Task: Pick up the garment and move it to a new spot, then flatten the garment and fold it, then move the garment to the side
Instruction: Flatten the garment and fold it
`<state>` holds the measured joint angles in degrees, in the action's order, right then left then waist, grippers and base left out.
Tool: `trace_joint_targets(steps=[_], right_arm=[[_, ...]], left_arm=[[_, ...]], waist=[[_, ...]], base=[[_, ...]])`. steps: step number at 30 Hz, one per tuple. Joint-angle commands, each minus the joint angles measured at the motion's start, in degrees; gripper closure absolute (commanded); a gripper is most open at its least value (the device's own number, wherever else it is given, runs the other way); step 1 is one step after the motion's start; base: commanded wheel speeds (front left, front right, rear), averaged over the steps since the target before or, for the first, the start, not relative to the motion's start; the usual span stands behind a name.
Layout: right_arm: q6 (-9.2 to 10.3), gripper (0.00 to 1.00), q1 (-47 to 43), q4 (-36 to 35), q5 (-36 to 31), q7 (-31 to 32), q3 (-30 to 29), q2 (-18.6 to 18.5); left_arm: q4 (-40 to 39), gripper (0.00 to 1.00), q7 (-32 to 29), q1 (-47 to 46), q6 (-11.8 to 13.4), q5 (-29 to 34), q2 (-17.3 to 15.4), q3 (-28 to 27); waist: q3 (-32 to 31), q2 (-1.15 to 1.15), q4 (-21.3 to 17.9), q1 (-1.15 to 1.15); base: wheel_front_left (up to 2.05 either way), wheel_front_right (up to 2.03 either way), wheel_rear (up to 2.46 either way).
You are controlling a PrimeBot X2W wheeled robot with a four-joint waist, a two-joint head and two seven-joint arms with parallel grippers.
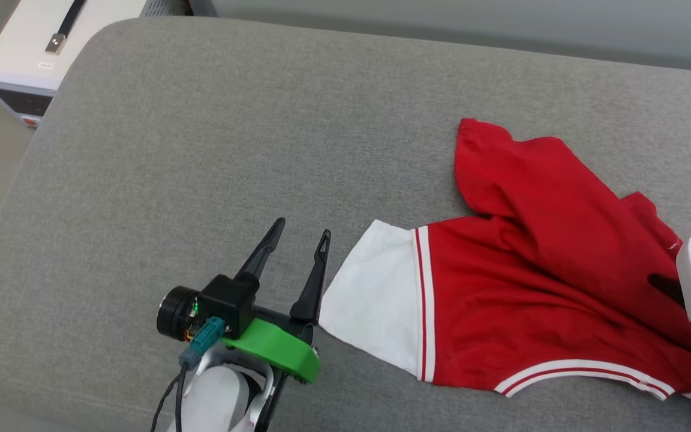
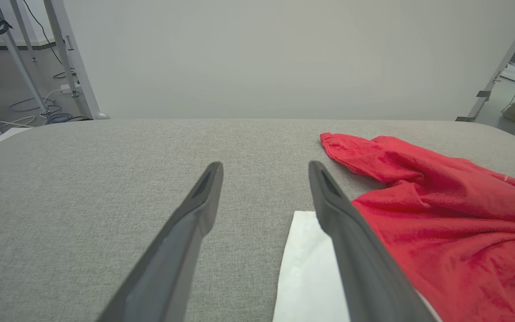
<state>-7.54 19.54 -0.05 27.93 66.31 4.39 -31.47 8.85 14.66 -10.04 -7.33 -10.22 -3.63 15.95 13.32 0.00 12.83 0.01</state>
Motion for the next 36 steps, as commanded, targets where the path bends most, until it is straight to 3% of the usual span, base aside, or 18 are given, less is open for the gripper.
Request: trace_joint_targets(steps=[1, 9, 11, 12, 25, 36], right_arm=[[0.05, 0.00, 1.20, 1.34, 0.06, -0.04, 0.56, 0.05], [0.05, 0.00, 2.47, 8.24, 0.21, -2.47, 2.99, -1.46], [0.05, 0.76, 2.77, 9.27, 0.47, -2.39, 3.69, -2.00], [0.05, 1.00, 3.16, 9.55, 0.45, -2.62, 4.15, -2.55], [0.05, 1.00, 17.12, 14.56, -3.65, -15.15, 8.18, -7.37], [0.05, 1.00, 31.46, 27.97, -14.41, -34.26, 12.19, -9.29]], left_arm=[[-0.05, 0.00, 0.34, -1.18, -0.15, -0.05, 0.17, -0.16], [-0.57, 0.00, 0.34, -2.69, -0.15, -0.44, 0.48, 0.51], [-0.81, 0.00, 0.34, -2.96, -0.15, -0.53, 0.54, 0.65], [-0.91, 0.00, 0.34, -3.11, -0.15, -0.59, 0.57, 0.76], [-0.98, 0.00, 0.34, -4.16, -0.15, -1.03, 0.73, 1.16], [-1.42, 0.00, 0.34, -5.00, -0.15, -2.65, 0.74, 1.76]], waist=[[2.67, 0.00, 2.58, -0.01], [5.21, 0.00, 4.80, -0.01], [5.75, 0.00, 5.10, -0.01], [6.02, 0.00, 5.30, -0.01], [7.57, 0.00, 7.05, -0.01], [9.37, 0.00, 9.79, -0.01]], base=[[0.00, 0.00, 0.00], [0.00, 0.00, 0.00], [0.00, 0.00, 0.00], [0.00, 0.00, 0.00], [0.00, 0.00, 0.00], [0.00, 0.00, 0.00]])
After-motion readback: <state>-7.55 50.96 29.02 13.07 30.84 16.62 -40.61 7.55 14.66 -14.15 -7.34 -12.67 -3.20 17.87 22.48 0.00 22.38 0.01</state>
